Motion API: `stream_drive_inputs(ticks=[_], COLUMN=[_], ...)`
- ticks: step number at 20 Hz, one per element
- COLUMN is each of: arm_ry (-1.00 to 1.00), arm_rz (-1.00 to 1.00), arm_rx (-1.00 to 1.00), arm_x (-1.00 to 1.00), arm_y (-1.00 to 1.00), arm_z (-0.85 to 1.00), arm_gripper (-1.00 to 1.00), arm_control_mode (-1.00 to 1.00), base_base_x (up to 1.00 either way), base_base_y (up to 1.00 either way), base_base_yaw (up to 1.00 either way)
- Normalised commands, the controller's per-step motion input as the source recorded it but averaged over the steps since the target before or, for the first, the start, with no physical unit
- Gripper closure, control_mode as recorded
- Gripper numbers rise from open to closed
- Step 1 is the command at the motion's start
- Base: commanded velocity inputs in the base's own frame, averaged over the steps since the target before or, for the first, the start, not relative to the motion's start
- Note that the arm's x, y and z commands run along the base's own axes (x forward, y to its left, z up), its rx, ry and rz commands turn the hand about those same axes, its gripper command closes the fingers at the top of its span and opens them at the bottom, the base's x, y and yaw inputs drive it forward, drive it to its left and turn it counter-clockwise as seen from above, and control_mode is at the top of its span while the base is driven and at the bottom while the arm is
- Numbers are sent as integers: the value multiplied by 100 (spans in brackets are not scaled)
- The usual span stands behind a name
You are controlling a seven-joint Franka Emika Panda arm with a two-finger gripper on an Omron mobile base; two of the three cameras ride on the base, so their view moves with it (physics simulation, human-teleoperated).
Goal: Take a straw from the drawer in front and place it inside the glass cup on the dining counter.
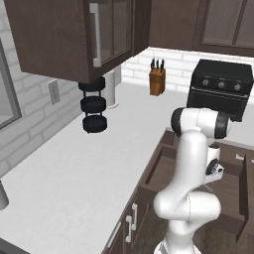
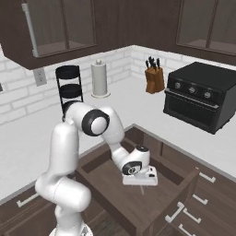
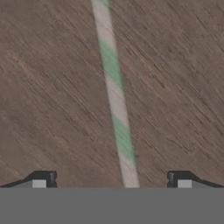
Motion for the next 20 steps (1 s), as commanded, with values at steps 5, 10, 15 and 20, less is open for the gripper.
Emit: stream_drive_inputs(ticks=[5,10,15,20], arm_ry=[0,0,0,0], arm_rz=[0,0,0,0], arm_rx=[0,0,0,0], arm_x=[0,0,0,0], arm_y=[0,0,0,0], arm_z=[-27,-27,-28,-29], arm_gripper=[-100,-100,100,100], arm_control_mode=[-100,-100,-100,-100], base_base_x=[0,0,0,0], base_base_y=[0,0,0,0], base_base_yaw=[0,0,0,0])
